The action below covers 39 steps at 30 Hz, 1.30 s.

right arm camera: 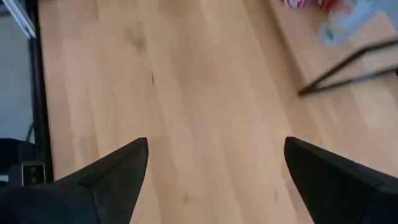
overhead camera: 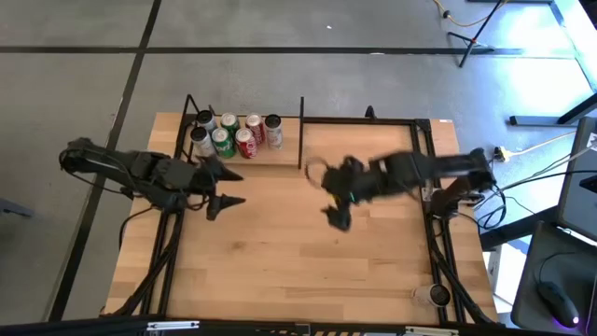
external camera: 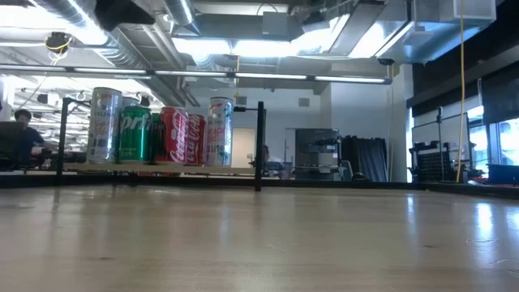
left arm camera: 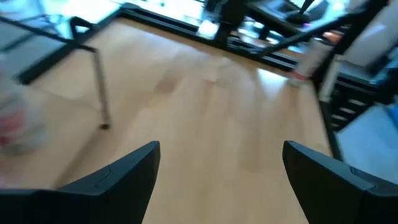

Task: Place canned beverage on shelf
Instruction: Put the white-pink soda can on the shelf

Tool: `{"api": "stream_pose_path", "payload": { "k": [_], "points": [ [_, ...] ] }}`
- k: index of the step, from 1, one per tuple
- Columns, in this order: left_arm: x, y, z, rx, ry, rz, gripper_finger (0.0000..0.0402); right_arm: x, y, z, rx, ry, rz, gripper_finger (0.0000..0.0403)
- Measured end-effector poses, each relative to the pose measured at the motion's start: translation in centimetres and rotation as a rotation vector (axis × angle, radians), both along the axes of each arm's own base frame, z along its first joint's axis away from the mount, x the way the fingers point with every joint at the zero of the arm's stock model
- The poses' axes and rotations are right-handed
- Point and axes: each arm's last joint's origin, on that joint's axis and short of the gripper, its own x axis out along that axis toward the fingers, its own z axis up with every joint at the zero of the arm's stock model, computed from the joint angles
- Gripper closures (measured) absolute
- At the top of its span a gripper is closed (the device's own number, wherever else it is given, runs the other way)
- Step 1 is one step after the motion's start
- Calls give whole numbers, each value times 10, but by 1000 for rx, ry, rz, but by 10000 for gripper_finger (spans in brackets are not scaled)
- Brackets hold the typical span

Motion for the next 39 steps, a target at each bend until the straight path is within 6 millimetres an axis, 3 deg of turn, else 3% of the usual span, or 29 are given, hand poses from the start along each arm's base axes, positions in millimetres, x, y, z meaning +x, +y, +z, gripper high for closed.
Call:
{"api": "stream_pose_path", "payload": {
  "k": [8,15,18,21,32,39],
  "points": [
    [35,-22,-1,-76,-89,-91,75,-46,80,-9,-9,152,-24,41],
    [62,-44,-12,-197,-116,-83,75,-95,131,-12,22,240,-6,41],
    [72,-53,-22,-237,-91,-70,75,-114,152,-23,36,295,19,41],
    [80,-62,-31,-294,-73,-50,75,-136,165,-36,53,366,21,41],
    [92,-82,-49,-434,-34,7,75,-220,184,-64,201,526,-13,41],
    [92,-84,-50,-474,-39,26,75,-247,198,-84,209,636,7,41]
  ]
}}
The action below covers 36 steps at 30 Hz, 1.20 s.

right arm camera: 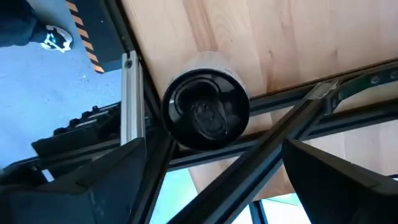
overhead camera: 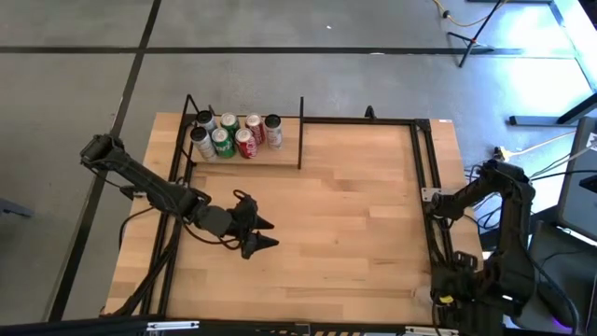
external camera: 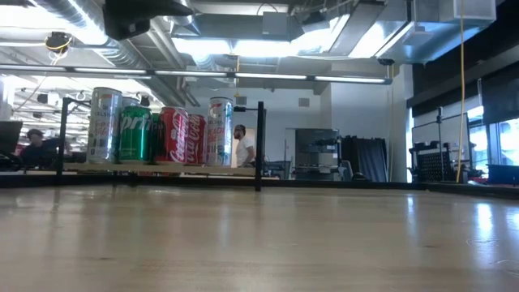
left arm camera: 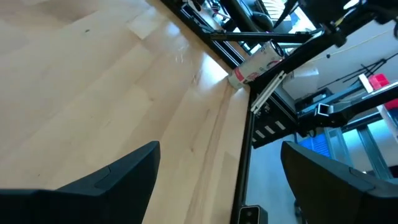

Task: Place canned beverage on shelf
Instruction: Put the white-pink soda can on the shelf

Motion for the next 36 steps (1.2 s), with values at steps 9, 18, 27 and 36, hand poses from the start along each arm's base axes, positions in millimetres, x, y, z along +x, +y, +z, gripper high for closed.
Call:
{"api": "stream_pose_path", "payload": {
  "k": [9,18,27,36],
  "points": [
    [0,0,1,-2,-6,6,75,2,4,-8,12,-56,-24,41],
    [0,1,1,9,-9,23,75,2,6,-31,7,-49,-25,41],
    [0,1,0,18,-8,21,75,7,-2,-57,-41,13,-41,46],
    [-6,0,2,55,9,-37,75,31,-8,-51,7,14,20,183]
  ]
}}
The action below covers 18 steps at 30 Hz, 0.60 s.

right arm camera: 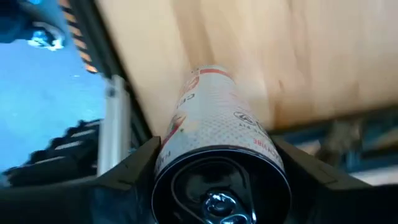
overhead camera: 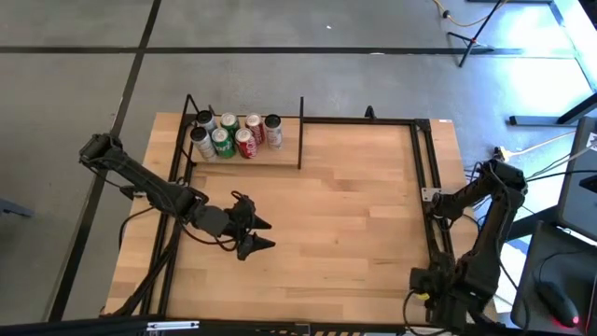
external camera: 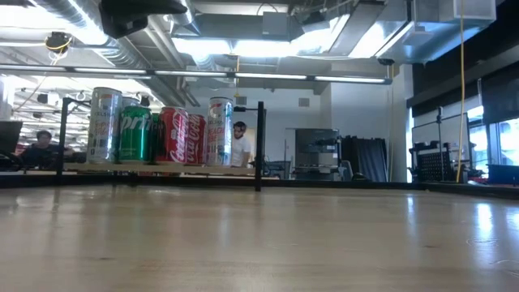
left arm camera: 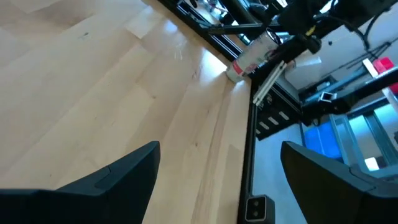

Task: Place canned beverage on shelf
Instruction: Put the white-pink soda can on the shelf

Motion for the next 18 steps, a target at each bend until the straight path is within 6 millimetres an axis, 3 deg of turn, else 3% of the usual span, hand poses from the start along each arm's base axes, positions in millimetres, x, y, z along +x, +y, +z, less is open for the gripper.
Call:
{"api": "stream_pose_path", "payload": {
  "k": [5,8,13,18],
  "points": [
    [-16,7,12,12,11,-59,78,40,-12,25,48,-134,37,183],
    [-28,16,22,38,1,-96,81,68,-30,43,32,-224,27,183],
    [-51,30,35,80,-15,-128,82,117,-73,70,3,-383,9,183],
    [-71,41,42,172,-16,-118,82,155,-125,84,-40,-497,-17,183]
  ]
}}
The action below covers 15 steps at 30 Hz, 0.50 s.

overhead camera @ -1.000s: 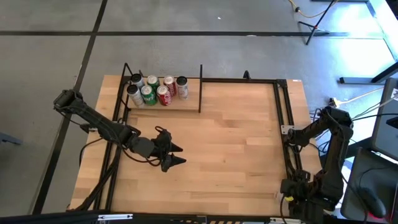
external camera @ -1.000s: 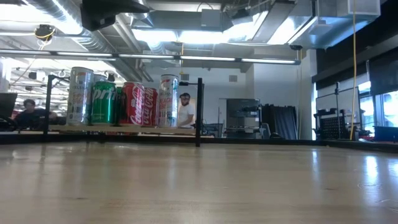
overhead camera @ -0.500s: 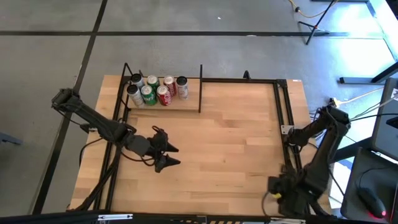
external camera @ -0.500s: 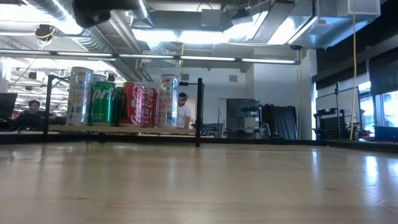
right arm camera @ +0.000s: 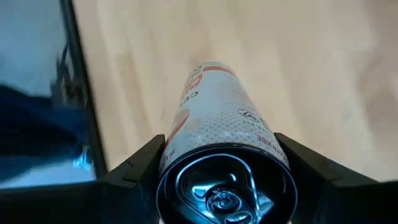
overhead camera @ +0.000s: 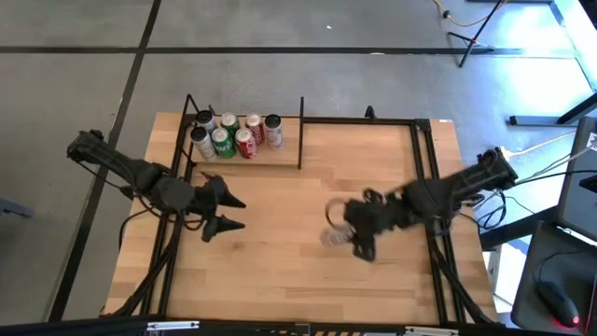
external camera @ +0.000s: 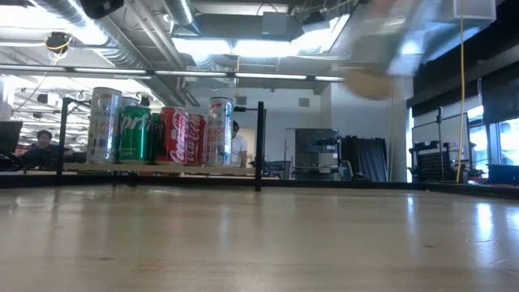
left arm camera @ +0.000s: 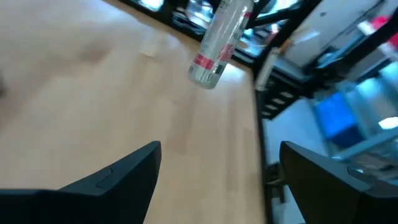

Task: Place canned beverage on shelf
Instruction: Put the white-pink soda can on the shelf

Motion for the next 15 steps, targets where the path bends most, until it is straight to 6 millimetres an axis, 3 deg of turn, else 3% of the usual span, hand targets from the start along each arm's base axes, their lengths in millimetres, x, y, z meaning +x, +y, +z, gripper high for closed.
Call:
{"api": "stream_pose_path", "payload": {
  "k": [8,15],
  "points": [
    [-13,12,-3,159,48,51,82,49,-67,-4,-25,-138,-16,183],
    [-12,13,-9,176,106,61,82,77,-98,-28,-20,-103,36,183]
  ]
}}
